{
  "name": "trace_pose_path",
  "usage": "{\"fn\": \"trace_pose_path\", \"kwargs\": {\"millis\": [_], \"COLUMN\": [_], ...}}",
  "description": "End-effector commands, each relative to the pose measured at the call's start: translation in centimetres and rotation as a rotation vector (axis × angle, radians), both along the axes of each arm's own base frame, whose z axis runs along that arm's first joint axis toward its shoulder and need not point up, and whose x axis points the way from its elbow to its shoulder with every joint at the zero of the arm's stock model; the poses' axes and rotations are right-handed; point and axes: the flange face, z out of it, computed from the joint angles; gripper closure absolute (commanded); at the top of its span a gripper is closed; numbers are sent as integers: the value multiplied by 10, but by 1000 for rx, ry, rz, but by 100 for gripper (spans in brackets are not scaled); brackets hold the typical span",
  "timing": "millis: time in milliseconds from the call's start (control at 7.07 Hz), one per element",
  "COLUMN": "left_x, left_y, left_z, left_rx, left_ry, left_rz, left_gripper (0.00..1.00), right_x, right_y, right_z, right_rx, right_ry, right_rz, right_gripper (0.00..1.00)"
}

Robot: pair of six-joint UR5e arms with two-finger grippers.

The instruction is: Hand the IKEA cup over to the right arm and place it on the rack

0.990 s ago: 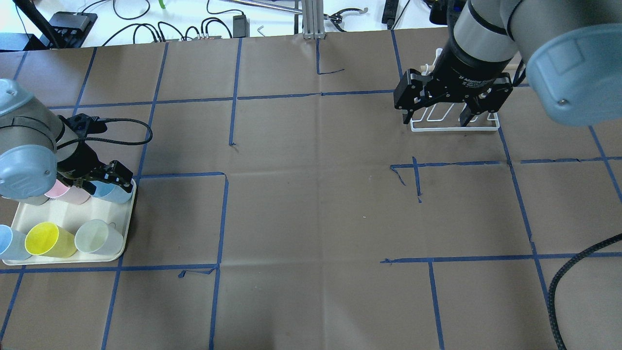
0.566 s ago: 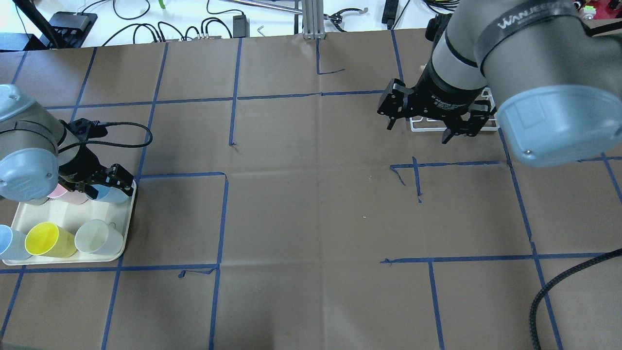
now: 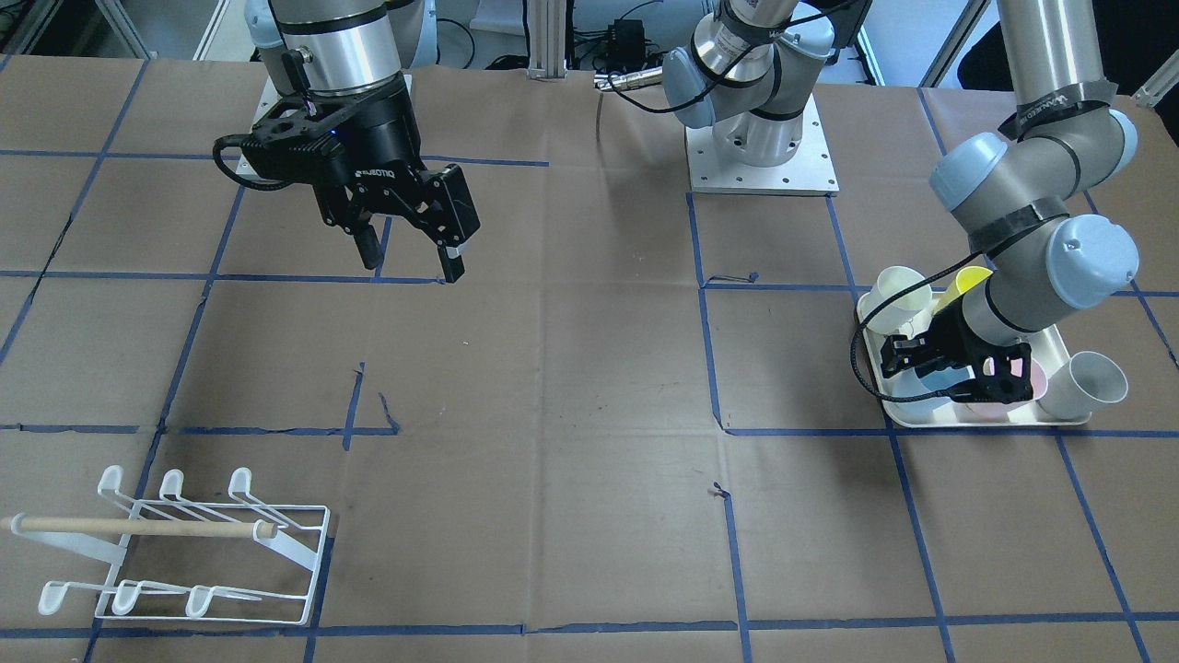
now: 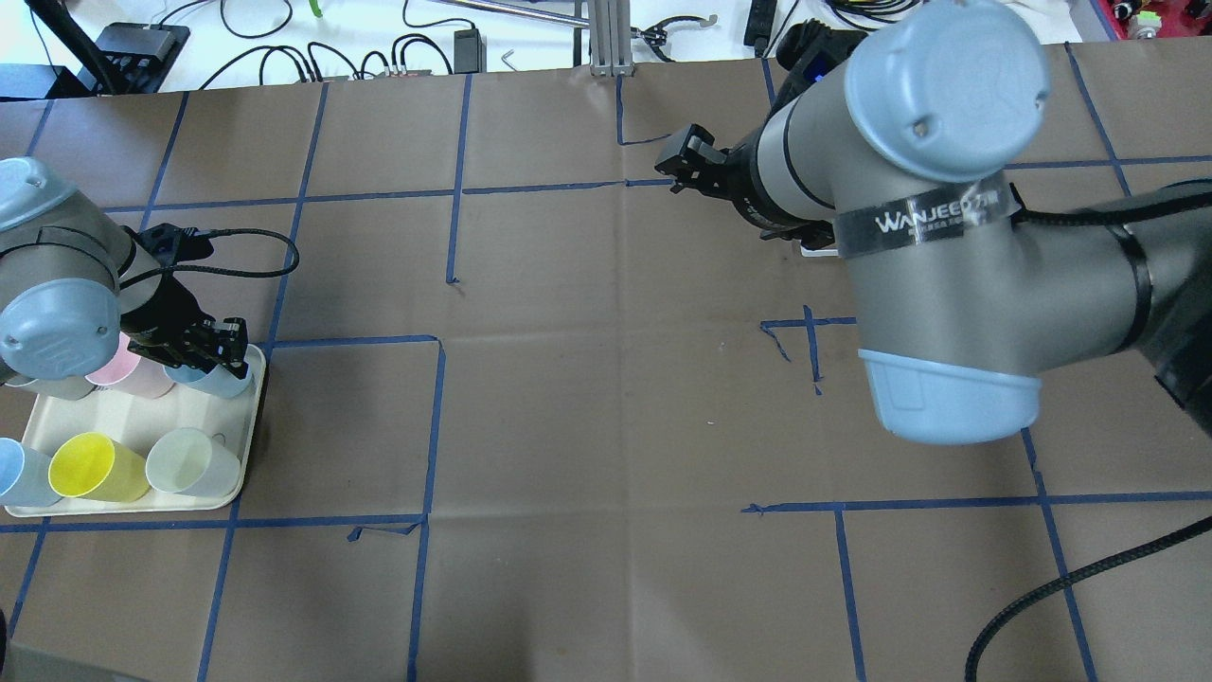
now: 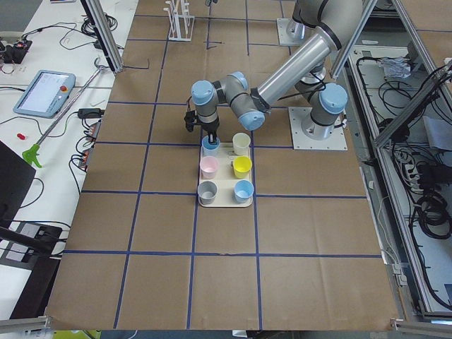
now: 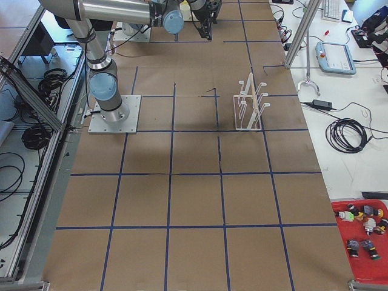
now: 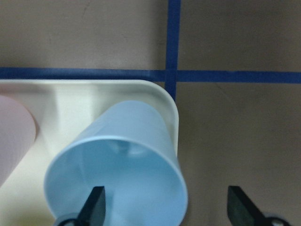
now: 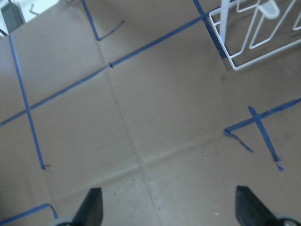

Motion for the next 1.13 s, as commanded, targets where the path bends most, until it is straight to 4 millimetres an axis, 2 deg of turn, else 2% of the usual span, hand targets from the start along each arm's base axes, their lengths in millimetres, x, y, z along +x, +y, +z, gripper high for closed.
{"fn": "trace_pose_path", "kwargs": {"millis": [0, 141, 283, 566, 707, 848, 990], "left_x": [-1, 0, 5, 8, 2, -10, -26], "left_y": [-10, -12, -20, -31, -44, -56, -73], "left_z": [21, 35, 64, 154, 196, 226, 225], "left_rx": [-53, -79, -118, -96, -76, -77, -82], "left_ry": [0, -10, -37, -27, -18, -15, -7], "left_rz": [28, 28, 29, 67, 49, 34, -2], "left_gripper": [100, 100, 100, 100, 100, 100, 100], "right_x": [15, 21, 25, 26, 26, 23, 14], "right_y": [12, 14, 14, 22, 31, 39, 39], "right_z": [-6, 0, 5, 0, -9, -22, -32], "right_rx": [-37, -28, -53, -102, -111, -127, -130], "right_ry": [-258, -357, -422, -542, -608, -618, -614], "right_rz": [-67, -77, -66, -112, -139, -142, -157], "right_gripper": [0, 0, 0, 0, 0, 0, 0]}}
